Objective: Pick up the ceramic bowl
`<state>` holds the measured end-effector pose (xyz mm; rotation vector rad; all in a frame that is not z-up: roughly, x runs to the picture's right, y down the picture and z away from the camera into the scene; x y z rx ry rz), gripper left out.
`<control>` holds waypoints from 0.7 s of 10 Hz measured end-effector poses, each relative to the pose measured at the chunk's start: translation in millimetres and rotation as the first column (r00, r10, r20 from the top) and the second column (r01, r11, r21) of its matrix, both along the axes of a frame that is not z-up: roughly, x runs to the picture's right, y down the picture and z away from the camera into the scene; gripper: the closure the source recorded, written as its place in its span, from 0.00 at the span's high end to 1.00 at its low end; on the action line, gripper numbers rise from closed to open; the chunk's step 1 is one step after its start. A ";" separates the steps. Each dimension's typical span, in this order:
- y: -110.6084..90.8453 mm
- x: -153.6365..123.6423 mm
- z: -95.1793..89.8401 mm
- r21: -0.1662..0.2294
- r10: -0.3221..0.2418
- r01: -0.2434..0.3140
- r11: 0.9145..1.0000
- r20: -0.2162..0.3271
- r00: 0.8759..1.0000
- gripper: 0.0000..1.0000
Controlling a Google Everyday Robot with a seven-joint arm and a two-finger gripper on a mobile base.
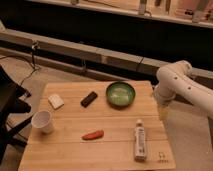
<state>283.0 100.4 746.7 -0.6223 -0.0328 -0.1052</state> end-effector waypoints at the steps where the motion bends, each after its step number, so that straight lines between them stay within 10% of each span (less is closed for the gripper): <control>1: -5.1 -9.1 1.0 0.010 -0.030 0.030 1.000 0.048 0.998 0.80; 7: -42.7 -92.4 9.7 0.141 -0.260 0.227 0.964 0.304 0.917 0.80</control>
